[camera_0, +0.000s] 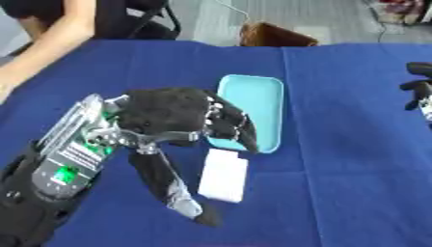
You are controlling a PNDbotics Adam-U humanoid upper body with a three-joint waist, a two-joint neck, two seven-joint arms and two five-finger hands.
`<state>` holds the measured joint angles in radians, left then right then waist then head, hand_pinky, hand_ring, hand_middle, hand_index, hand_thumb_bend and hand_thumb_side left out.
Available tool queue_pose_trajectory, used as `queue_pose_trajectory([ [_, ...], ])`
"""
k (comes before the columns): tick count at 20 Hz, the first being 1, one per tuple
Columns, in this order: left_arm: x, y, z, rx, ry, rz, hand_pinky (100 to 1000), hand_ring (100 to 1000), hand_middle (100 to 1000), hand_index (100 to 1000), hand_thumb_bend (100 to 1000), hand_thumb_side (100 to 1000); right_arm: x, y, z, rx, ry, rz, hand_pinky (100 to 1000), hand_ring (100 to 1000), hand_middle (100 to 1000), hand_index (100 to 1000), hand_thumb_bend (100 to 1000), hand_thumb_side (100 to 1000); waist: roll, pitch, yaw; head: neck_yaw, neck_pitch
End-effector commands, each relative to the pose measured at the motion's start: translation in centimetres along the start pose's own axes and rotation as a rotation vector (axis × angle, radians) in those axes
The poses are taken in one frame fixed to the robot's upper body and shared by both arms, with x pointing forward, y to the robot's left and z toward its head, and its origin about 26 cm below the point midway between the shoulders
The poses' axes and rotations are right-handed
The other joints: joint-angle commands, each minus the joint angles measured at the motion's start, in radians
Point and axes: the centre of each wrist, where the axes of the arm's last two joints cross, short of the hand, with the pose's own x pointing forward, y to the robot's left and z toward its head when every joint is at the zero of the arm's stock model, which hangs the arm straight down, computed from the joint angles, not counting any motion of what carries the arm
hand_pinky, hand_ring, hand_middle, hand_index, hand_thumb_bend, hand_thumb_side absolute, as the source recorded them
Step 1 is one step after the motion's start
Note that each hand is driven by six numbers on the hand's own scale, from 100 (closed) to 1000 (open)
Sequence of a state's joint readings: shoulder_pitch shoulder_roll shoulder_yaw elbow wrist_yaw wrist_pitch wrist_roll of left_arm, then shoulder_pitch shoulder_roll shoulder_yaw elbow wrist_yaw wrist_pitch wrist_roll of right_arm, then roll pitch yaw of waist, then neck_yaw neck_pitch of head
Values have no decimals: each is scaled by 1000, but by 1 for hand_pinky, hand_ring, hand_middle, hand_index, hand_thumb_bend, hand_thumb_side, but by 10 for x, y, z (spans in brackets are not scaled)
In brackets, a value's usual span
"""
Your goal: Pick up objects on the table and place them in the box.
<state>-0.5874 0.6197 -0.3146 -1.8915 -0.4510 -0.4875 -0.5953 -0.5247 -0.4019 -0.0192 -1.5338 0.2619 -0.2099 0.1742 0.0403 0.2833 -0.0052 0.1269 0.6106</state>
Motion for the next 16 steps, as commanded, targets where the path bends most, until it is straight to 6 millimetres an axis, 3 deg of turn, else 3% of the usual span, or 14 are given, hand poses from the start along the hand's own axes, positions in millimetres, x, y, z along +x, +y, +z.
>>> queue_pose_trajectory([
  [1,-6,0,-1,-33,15,-19,588,641,732,817,632,783,7,-11,-5,-14,-30,28,528,745,879,869,100,778,-4,-20,-3,14,-14],
  [6,-16,-14,-2,-48,48,-3,547,611,721,803,630,783,8,-11,-6,-15,-38,24,529,745,879,869,100,779,-7,-15,-8,19,-18],
  [16,-30,-37,-6,-77,100,-16,583,618,710,797,636,781,12,-9,-10,-13,-56,16,529,745,879,869,100,780,-11,-5,-23,27,-29],
])
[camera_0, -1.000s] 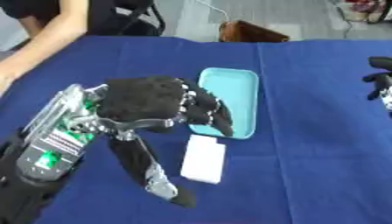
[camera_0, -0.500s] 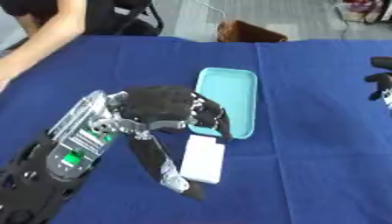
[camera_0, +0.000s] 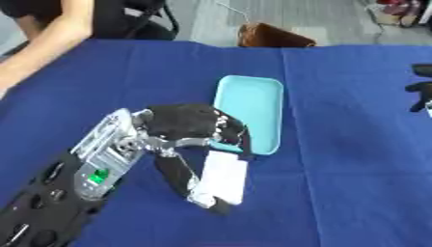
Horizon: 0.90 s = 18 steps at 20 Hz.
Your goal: Pick up objects on the table and place them in the box.
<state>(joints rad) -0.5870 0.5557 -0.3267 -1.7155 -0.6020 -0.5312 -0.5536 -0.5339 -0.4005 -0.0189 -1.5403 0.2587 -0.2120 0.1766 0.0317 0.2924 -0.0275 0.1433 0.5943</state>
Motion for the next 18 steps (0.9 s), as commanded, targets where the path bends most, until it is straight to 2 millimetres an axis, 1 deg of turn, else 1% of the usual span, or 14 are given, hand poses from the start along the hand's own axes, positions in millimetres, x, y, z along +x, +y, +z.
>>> queue_pose_trajectory([
  [1,-3,2,-1,-8,4,-35,572,593,695,791,635,780,9,-8,-7,-10,-40,16,529,745,879,869,100,781,-2,-13,-2,10,-12],
  [2,-4,0,-2,-9,5,-36,572,593,695,791,635,780,9,-8,-7,-10,-40,16,529,745,879,869,100,781,-2,-13,-2,10,-12],
  [3,-4,-1,-3,-12,6,-37,540,558,686,788,632,777,9,-8,-7,-9,-41,16,529,745,879,869,100,781,-2,-12,-3,10,-12],
  [4,-5,-3,-4,-14,7,-37,535,553,685,788,631,776,9,-8,-7,-9,-43,16,529,745,879,869,100,781,-2,-11,-3,10,-13],
  [5,-6,-4,-4,-15,10,-37,495,515,675,782,625,769,10,-8,-8,-9,-44,15,529,745,879,869,100,782,-3,-10,-4,10,-14],
  [7,-7,-8,-5,-18,18,-35,473,489,663,776,628,756,10,-8,-8,-9,-46,14,530,746,879,869,100,781,-3,-8,-5,10,-16],
  [10,-9,-16,-5,-23,30,-28,470,486,657,772,615,764,10,-8,-8,-10,-48,14,530,746,879,869,100,782,-4,-7,-7,11,-16],
  [11,-10,-19,-5,-26,33,-26,430,461,626,758,601,751,11,-8,-9,-10,-49,14,530,746,879,869,100,782,-4,-6,-7,10,-17],
  [12,-10,-21,-6,-29,36,-24,426,460,625,757,600,750,11,-8,-9,-10,-50,14,530,746,879,869,100,782,-5,-5,-8,10,-17],
  [13,-11,-24,-6,-32,39,-23,372,428,607,743,589,741,11,-8,-9,-10,-51,13,530,746,879,869,100,782,-5,-5,-8,10,-17],
  [14,-11,-26,-6,-34,41,-23,387,437,612,748,592,744,11,-8,-9,-10,-51,13,530,746,879,869,100,782,-6,-5,-8,10,-16],
  [15,-12,-29,-6,-36,43,-23,320,397,590,730,578,731,11,-8,-9,-10,-52,13,530,746,879,869,100,782,-6,-4,-9,10,-17],
  [16,-12,-31,-7,-37,46,-22,331,403,594,732,581,733,11,-8,-9,-11,-53,13,530,746,879,869,100,782,-7,-4,-9,10,-17],
  [18,-13,-36,-7,-41,53,-21,308,391,584,725,574,726,12,-8,-10,-11,-54,13,530,746,879,869,100,782,-8,-3,-9,10,-18],
])
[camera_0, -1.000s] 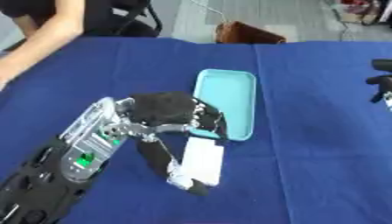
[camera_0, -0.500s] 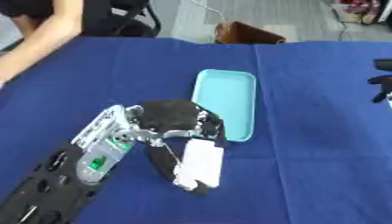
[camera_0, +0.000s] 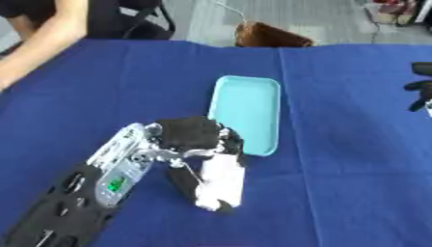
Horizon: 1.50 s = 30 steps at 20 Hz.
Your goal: Pick up objects on the table and place them in the box.
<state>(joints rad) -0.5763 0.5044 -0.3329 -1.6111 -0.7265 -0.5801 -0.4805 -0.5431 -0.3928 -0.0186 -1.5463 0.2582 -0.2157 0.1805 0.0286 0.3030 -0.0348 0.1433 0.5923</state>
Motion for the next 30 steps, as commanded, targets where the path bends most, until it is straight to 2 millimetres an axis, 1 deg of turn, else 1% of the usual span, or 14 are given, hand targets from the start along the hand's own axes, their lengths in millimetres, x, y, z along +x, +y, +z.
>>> queue_pose_trajectory([
  [1,-2,-8,1,-24,19,-10,294,369,561,706,556,718,8,-9,-6,-9,-36,16,530,746,879,869,100,782,-5,-13,-2,10,-16],
  [3,-3,-12,1,-23,26,-11,242,319,524,673,524,700,8,-8,-7,-8,-37,16,530,746,880,869,100,782,-6,-12,-2,10,-17],
  [4,-4,-14,1,-18,30,-11,197,285,502,651,503,689,8,-9,-7,-8,-37,16,530,746,879,870,100,781,-6,-12,-2,10,-17],
  [5,-5,-16,1,-12,34,-13,100,228,469,613,456,656,8,-9,-7,-8,-38,16,530,746,879,870,100,781,-7,-12,-2,10,-18],
  [6,-5,-17,1,-2,40,-16,179,275,497,644,495,683,8,-9,-7,-9,-38,16,530,746,879,870,100,781,-7,-12,-2,10,-18],
  [7,-5,-18,0,6,43,-19,100,100,385,527,363,651,8,-9,-7,-9,-38,16,531,746,879,869,100,781,-7,-12,-2,9,-18],
  [10,-5,-18,0,82,57,-16,100,100,227,368,144,710,8,-9,-7,-9,-38,16,531,746,879,870,100,781,-8,-12,-1,9,-18],
  [11,-5,-18,0,105,60,-14,100,100,167,303,100,791,8,-9,-7,-9,-38,16,531,746,880,870,100,781,-8,-12,-1,9,-18],
  [12,-5,-17,0,138,63,-10,100,100,115,248,100,800,8,-9,-7,-9,-38,15,531,746,879,869,100,781,-8,-12,0,8,-18],
  [13,-5,-18,0,160,66,-8,100,100,100,211,100,803,8,-9,-7,-9,-38,15,531,746,880,869,100,781,-8,-12,0,8,-18],
  [16,-4,-19,0,197,65,-12,100,100,100,168,100,806,8,-9,-7,-10,-37,15,531,746,879,869,100,781,-8,-12,1,7,-18],
  [24,0,-20,-1,169,30,-20,100,100,100,147,100,750,7,-8,-6,-10,-33,15,531,747,880,869,100,781,-8,-15,5,6,-17],
  [27,3,-17,0,142,8,-11,100,100,100,146,100,759,6,-8,-5,-9,-29,15,531,747,879,869,100,782,-6,-18,7,5,-16],
  [30,6,-11,4,110,-16,-1,100,100,100,145,100,744,5,-8,-4,-8,-23,16,531,747,880,869,100,783,-2,-22,10,0,-13],
])
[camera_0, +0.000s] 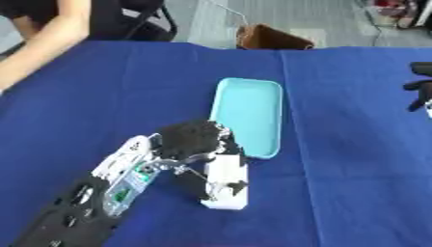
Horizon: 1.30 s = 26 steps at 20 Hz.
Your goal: Pick up objects on the table and place them in the box.
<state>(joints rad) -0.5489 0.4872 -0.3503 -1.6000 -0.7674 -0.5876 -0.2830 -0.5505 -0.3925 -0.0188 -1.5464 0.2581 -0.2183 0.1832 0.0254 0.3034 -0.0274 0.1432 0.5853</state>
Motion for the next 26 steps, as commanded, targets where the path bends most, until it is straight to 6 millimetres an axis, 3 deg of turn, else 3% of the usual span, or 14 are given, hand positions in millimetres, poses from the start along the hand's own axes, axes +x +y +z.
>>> queue_pose_trajectory([
  [1,2,9,8,-57,-23,-5,100,100,100,145,100,744,3,-7,-1,-8,-11,15,531,747,880,869,100,783,3,-24,4,-1,-5],
  [4,5,29,14,-57,-50,2,100,100,100,145,100,739,1,-7,2,-6,-3,16,530,747,880,869,100,786,10,-31,9,-6,-1],
  [13,13,115,24,75,-74,-15,100,100,100,145,100,708,-3,-6,6,6,13,18,530,747,880,869,100,787,24,-45,18,-12,-5],
  [19,16,126,17,124,-84,-9,100,100,100,146,100,703,-2,-5,5,7,8,16,530,747,880,869,100,788,19,-41,12,-9,-10],
  [26,5,125,8,140,-47,-34,100,100,100,147,100,700,-2,-3,2,11,3,9,530,747,880,869,100,788,16,-36,5,1,-16],
])
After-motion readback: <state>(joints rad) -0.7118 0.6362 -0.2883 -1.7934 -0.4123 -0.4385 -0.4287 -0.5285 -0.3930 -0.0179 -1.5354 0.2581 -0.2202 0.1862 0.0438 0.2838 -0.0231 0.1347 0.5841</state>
